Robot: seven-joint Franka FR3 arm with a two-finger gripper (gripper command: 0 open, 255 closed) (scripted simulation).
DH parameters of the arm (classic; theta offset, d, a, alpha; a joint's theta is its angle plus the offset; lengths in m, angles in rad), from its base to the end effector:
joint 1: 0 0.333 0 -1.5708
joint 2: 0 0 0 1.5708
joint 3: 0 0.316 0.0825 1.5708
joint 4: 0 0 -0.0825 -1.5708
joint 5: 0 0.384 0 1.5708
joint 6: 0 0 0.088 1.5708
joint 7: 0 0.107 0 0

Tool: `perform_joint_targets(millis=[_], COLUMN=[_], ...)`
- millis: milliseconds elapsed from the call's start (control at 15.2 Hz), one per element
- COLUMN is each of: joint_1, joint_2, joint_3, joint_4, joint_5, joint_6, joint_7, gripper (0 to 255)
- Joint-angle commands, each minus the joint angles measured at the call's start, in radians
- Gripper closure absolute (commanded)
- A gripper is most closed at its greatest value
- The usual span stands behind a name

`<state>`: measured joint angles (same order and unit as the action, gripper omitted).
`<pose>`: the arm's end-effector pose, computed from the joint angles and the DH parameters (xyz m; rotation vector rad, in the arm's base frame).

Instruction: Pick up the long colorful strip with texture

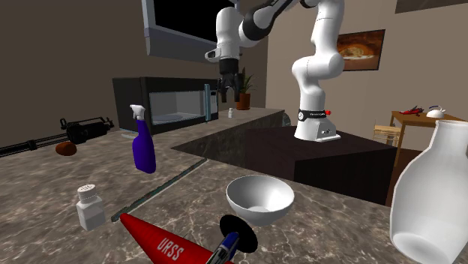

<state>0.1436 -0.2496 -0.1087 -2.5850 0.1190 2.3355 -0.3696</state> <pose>0.4239 0.0178 0.3458 -2.9901 -0.4907 -0.0245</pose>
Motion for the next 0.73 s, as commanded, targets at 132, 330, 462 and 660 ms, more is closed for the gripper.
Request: perform_joint_targets(millis=[132,330,462,660], joint_1=[0.036,0.054,0.06,0.059], joint_2=[0.157,0.276,0.354,0.468], joint_3=[-0.001,0.008,0.022,0.051], joint_4=[0.055,0.109,0.152,0.225], joint_5=[0.048,0.099,0.134,0.183], joint_6=[0.145,0.239,0.294,0.364], joint_7=[-0.105,-0.193,-0.253,-0.34], gripper=[0,0,0,0])
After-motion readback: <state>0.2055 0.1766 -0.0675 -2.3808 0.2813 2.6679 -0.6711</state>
